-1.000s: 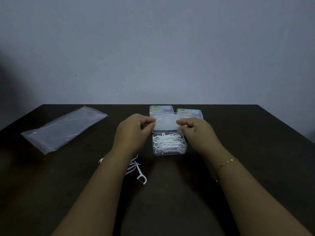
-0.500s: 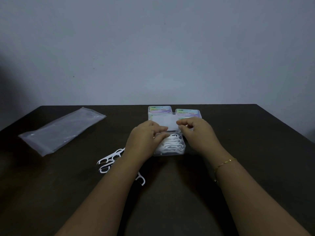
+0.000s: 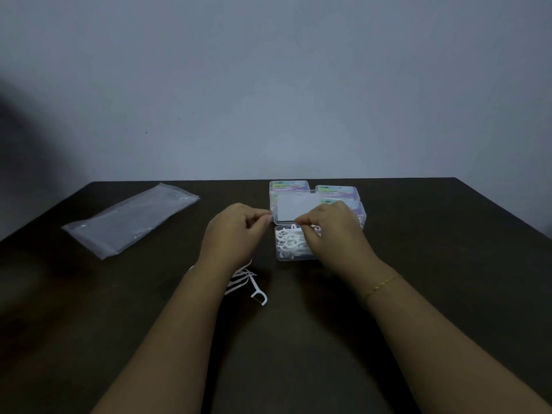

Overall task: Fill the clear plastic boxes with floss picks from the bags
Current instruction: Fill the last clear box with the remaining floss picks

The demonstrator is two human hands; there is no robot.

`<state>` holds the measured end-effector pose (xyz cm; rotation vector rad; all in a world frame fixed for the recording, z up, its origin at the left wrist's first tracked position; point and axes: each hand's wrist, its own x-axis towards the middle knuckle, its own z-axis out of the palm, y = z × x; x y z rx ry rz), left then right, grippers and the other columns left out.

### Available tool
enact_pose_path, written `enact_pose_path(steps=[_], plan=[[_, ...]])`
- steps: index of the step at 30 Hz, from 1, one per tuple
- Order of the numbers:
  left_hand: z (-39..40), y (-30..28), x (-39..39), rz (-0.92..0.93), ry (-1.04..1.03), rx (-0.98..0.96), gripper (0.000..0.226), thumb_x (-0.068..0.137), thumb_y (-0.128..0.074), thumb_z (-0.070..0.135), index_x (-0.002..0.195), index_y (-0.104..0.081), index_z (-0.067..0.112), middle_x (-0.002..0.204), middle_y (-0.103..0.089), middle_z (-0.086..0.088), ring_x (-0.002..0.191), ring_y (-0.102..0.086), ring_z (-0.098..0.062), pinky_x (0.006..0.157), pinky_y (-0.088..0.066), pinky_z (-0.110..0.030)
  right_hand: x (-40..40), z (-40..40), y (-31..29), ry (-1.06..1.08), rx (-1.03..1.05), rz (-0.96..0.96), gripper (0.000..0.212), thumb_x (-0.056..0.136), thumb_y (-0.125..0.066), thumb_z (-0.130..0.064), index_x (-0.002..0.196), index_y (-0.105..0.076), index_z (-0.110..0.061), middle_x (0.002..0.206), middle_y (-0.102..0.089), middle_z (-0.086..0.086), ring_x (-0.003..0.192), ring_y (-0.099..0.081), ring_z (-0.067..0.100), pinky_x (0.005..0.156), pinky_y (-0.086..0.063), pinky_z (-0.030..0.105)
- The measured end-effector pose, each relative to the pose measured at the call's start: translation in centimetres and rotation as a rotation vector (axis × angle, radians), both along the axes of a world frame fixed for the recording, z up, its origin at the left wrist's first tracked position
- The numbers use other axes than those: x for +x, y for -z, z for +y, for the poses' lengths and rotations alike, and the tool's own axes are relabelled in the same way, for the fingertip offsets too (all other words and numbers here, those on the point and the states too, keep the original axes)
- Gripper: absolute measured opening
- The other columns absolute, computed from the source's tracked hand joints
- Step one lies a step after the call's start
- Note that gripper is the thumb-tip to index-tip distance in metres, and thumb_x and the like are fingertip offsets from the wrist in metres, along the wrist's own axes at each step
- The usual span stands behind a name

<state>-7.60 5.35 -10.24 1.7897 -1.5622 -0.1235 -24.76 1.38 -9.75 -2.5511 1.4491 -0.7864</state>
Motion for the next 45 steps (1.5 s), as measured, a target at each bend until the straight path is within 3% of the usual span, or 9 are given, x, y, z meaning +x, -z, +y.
enact_pose_path(steps=[5,11,20,25,30,35,37,41,45], plan=[[2.7,1.1,3.9,0.034,-0.101,0.16,0.031,0.092,-0.058,0.039,0.12,-0.065,0.027,0.118,-0.064,0.006,0.095,-0.054,-0.005,0.086,-0.045,-0.03,1.2,2.5,0.2,-0.087,-0.128,0.025,0.028,0.094,-0.051,-0.029,0.117,-0.066,-0.023,0.116,-0.063,-0.003,0.109,-0.045,0.016,0.092,-0.034,0.032],[5.7,2.1,7.6,-0.076,-0.237,0.275,0.036,0.093,-0.05,0.05,0.122,-0.062,0.033,0.128,-0.06,0.009,0.12,-0.051,-0.014,0.106,-0.032,-0.045,2.8,5.7,2.0,-0.227,-0.168,0.012,0.022,0.086,-0.057,-0.029,0.099,-0.073,-0.021,0.09,-0.066,-0.002,0.092,-0.052,0.019,0.079,-0.043,0.038],[7.0,2.8,6.4,-0.251,-0.196,0.374,0.047,0.086,-0.048,0.05,0.131,-0.053,0.038,0.132,-0.046,0.005,0.126,-0.036,-0.016,0.101,-0.026,-0.038,4.1,7.4,3.7,-0.363,-0.12,0.326,0.05,0.084,-0.03,-0.04,0.123,-0.06,-0.03,0.123,-0.061,-0.01,0.104,-0.055,0.021,0.077,-0.038,0.04],[7.2,3.0,6.4,-0.185,-0.163,0.331,0.038,0.087,-0.052,0.043,0.124,-0.058,0.04,0.124,-0.049,0.007,0.121,-0.04,-0.014,0.097,-0.026,-0.035,4.3,6.7,4.0,-0.377,-0.146,0.33,0.046,0.096,-0.032,-0.043,0.138,-0.045,-0.028,0.132,-0.05,-0.008,0.125,-0.033,0.019,0.092,-0.019,0.038],[7.3,2.8,6.2,-0.116,-0.122,0.272,0.022,0.09,-0.055,0.037,0.108,-0.068,0.038,0.118,-0.059,0.015,0.117,-0.049,-0.012,0.098,-0.03,-0.039,4.1,6.3,3.6,-0.33,-0.159,0.271,0.03,0.097,-0.046,-0.032,0.118,-0.065,-0.024,0.111,-0.059,-0.002,0.116,-0.04,0.021,0.081,-0.016,0.034],[7.3,2.9,6.4,-0.085,-0.09,0.277,0.017,0.091,-0.057,0.041,0.103,-0.069,0.039,0.116,-0.061,0.021,0.115,-0.051,-0.008,0.1,-0.031,-0.039,3.9,6.1,3.7,-0.228,-0.249,0.227,0.013,0.068,-0.058,-0.03,0.065,-0.07,-0.027,0.065,-0.058,-0.01,0.073,-0.059,0.019,0.062,-0.041,0.034],[7.1,3.2,6.6,-0.043,-0.082,0.286,0.013,0.091,-0.058,0.041,0.1,-0.068,0.04,0.113,-0.062,0.02,0.112,-0.053,-0.007,0.102,-0.032,-0.038,3.8,5.9,4.0,-0.225,-0.225,0.212,0.015,0.07,-0.055,-0.03,0.07,-0.07,-0.025,0.07,-0.059,-0.008,0.076,-0.058,0.021,0.065,-0.036,0.033],[6.8,3.6,6.9,0.139,-0.08,0.295,0.01,0.087,-0.065,0.036,0.083,-0.065,0.044,0.096,-0.067,0.02,0.102,-0.058,-0.009,0.099,-0.043,-0.043,3.7,5.8,4.0,-0.223,-0.181,0.32,0.031,0.095,-0.04,-0.031,0.114,-0.064,-0.023,0.109,-0.057,-0.001,0.11,-0.044,0.024,0.085,-0.027,0.039],[6.8,3.7,6.8,0.164,-0.097,0.285,0.007,0.085,-0.068,0.036,0.085,-0.066,0.043,0.095,-0.068,0.018,0.099,-0.06,-0.008,0.095,-0.048,-0.041,3.7,5.7,3.6,-0.215,-0.164,0.292,0.03,0.098,-0.038,-0.032,0.119,-0.059,-0.026,0.115,-0.053,-0.005,0.116,-0.036,0.019,0.09,-0.022,0.035]])
